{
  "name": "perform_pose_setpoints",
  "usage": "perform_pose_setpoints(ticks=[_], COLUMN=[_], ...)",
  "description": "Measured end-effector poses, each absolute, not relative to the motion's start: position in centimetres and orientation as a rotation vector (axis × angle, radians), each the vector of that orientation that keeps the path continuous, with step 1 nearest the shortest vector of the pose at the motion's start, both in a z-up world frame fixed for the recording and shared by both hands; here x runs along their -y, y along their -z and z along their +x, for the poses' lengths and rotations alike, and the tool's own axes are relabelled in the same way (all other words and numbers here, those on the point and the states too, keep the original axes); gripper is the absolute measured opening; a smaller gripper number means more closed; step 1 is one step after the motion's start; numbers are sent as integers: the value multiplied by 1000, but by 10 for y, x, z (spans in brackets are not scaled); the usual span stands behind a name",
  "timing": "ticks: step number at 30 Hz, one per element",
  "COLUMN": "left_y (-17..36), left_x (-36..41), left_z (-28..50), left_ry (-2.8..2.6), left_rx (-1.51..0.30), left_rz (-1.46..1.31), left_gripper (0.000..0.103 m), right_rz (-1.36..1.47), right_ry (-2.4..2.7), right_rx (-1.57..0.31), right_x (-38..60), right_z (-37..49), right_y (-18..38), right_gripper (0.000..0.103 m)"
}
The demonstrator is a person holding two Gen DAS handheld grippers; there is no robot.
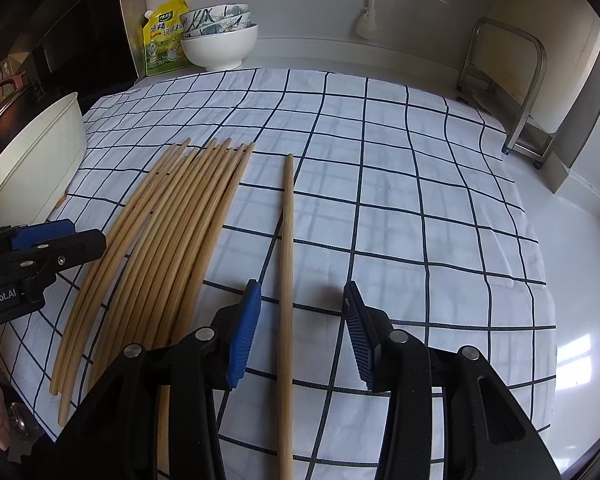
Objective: Organize utensils
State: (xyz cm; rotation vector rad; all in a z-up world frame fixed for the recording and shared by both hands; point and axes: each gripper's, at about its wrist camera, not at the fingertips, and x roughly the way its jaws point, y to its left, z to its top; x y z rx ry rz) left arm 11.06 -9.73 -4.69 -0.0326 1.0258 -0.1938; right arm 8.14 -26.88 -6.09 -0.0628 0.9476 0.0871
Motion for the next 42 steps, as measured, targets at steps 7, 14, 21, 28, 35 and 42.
perform_pose_setpoints(ticks=[7,14,21,28,35,42], left_y=[57,60,58,57,46,-4], left_x=[87,98,106,109,105,94], left_z=[113,112,108,105,101,96], left_ry=[148,134,156,192,246,306], left_rx=[-1053,-1046,-1031,-1041,-1041,-971], left_rz=[-31,43,77,45,-1,-40], left_gripper=[53,58,34,7,7,7], right_rz=[-64,-64,-89,-96,16,73], right_ry=[-86,-86,-88,-126,-137,-171], right_rx=[-948,-947,-950,-952,-936,-849], right_x=[269,268,265,258,269,256], right_z=[81,81,82,79,75,71], right_y=[61,61,61,61,51,-2], right_gripper=[41,41,40,7,6,6])
